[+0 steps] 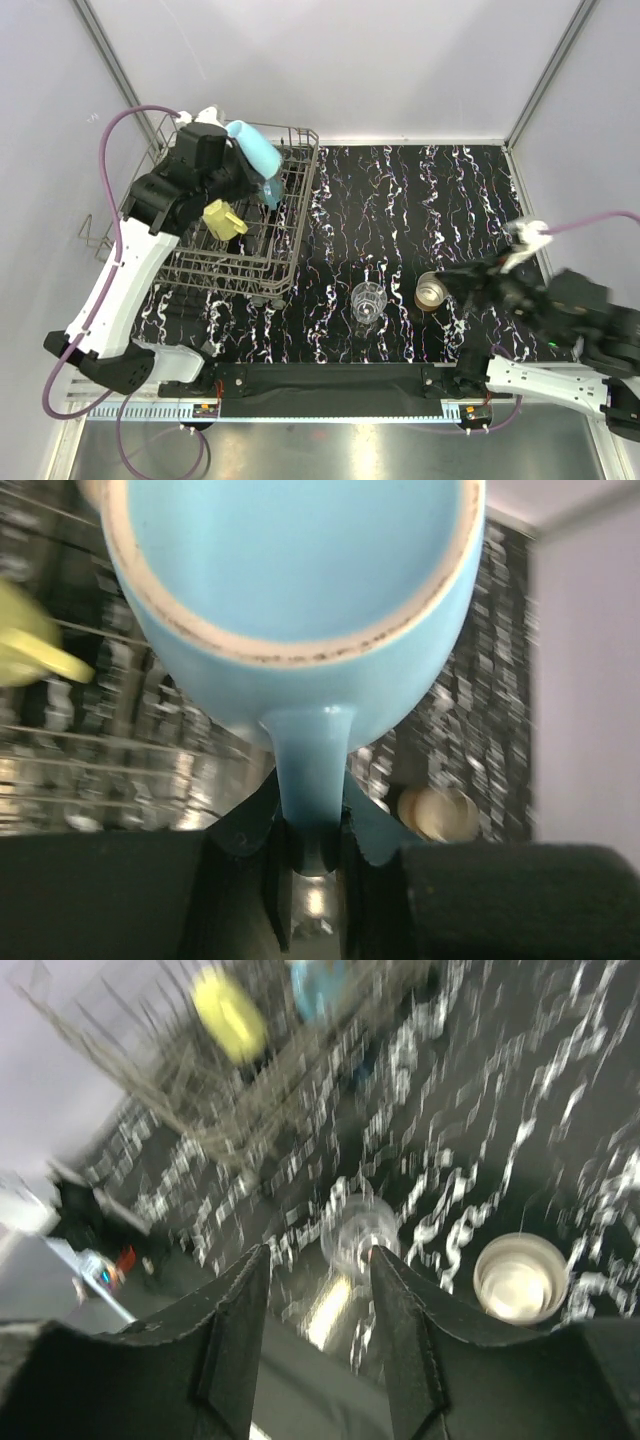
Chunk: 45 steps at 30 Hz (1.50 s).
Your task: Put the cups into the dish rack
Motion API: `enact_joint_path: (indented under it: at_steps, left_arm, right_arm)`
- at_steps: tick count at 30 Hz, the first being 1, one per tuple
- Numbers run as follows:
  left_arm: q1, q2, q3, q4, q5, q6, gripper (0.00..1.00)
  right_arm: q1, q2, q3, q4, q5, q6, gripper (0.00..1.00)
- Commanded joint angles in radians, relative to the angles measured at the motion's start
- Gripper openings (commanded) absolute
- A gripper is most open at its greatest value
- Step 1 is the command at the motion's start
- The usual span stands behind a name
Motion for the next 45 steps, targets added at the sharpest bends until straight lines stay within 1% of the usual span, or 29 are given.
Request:
enact_joint_path:
  at_steps: [1,2,5,7,10,12,15,19,20,22,23,24,27,30,31,32,34,37,38,41,42,43,45]
  left_arm:
    - [0.123,-0.004,-0.023,0.148,-0.099,0.157,0.00]
    - [0.147,-0.001,-0.037,0.159,-0.114,0.171,0.00]
    - [0.204,0.014,-0.117,0.231,-0.217,0.232,0.00]
    - [0.251,0.021,-0.193,0.309,-0.257,0.254,0.00]
    - [0.331,0.039,-0.270,0.408,-0.267,0.260,0.00]
    - [0.387,0.069,-0.281,0.449,-0.286,0.274,0.00]
    - [0.444,0.120,-0.263,0.480,-0.339,0.329,0.00]
    - [0.509,0.169,-0.278,0.538,-0.335,0.337,0.00]
    - [0.515,0.182,-0.280,0.549,-0.332,0.343,0.00]
    - [0.521,0.226,-0.272,0.573,-0.330,0.372,0.00]
    - [0.523,0.247,-0.280,0.599,-0.368,0.378,0.00]
    - [0.543,0.255,-0.281,0.615,-0.370,0.383,0.00]
    - [0.581,0.278,-0.280,0.671,-0.315,0.380,0.00]
    - [0.603,0.306,-0.284,0.707,-0.268,0.370,0.00]
    - [0.621,0.315,-0.283,0.707,-0.261,0.355,0.00]
    - [0.627,0.323,-0.287,0.713,-0.249,0.352,0.00]
    - [0.638,0.352,-0.301,0.757,-0.229,0.367,0.00]
    - [0.644,0.395,-0.293,0.764,-0.234,0.363,0.00]
    - [0.647,0.407,-0.290,0.762,-0.235,0.354,0.00]
    - [0.659,0.448,-0.269,0.750,-0.218,0.326,0.00]
    - [0.661,0.467,-0.258,0.744,-0.215,0.321,0.00]
    - [0.659,0.476,-0.252,0.745,-0.211,0.320,0.00]
    - [0.661,0.501,-0.238,0.733,-0.214,0.303,0.00]
  right_arm:
    - [0.007,0.105,-0.015,-0.098,-0.098,0.173,0.52]
    - [0.007,0.146,-0.007,-0.118,-0.100,0.196,0.53]
    - [0.007,0.189,-0.024,-0.180,-0.098,0.257,0.56]
    - [0.007,0.182,-0.032,-0.187,-0.088,0.299,0.57]
    - [0.005,0.131,-0.064,-0.166,-0.062,0.316,0.59]
    - [0.007,0.097,-0.082,-0.175,0.012,0.366,0.59]
    - [0.007,0.036,-0.110,-0.192,0.073,0.423,0.55]
    - [0.007,0.043,-0.095,-0.258,0.084,0.455,0.55]
    - [0.007,0.053,-0.092,-0.275,0.086,0.461,0.56]
    - [0.007,0.083,-0.093,-0.316,0.095,0.458,0.63]
    - [0.007,0.096,-0.092,-0.344,0.104,0.454,0.66]
    - [0.007,0.106,-0.090,-0.358,0.112,0.454,0.68]
    - [0.008,0.132,-0.075,-0.407,0.150,0.493,0.74]
    - [0.007,0.113,-0.060,-0.451,0.176,0.549,0.75]
    - [0.008,0.091,-0.061,-0.459,0.179,0.569,0.78]
    - [0.007,0.076,-0.064,-0.463,0.181,0.599,0.79]
    - [0.007,0.032,-0.082,-0.462,0.170,0.624,0.78]
    - [0.007,0.001,-0.113,-0.433,0.149,0.641,0.79]
    - [0.007,0.001,-0.121,-0.421,0.139,0.620,0.87]
    - [0.008,0.063,-0.119,-0.391,0.116,0.552,0.98]
    - [0.007,0.091,-0.110,-0.394,0.113,0.534,1.00]
    - [0.007,0.146,-0.095,-0.396,0.116,0.517,1.00]
    - [0.007,0.198,-0.080,-0.387,0.115,0.443,1.00]
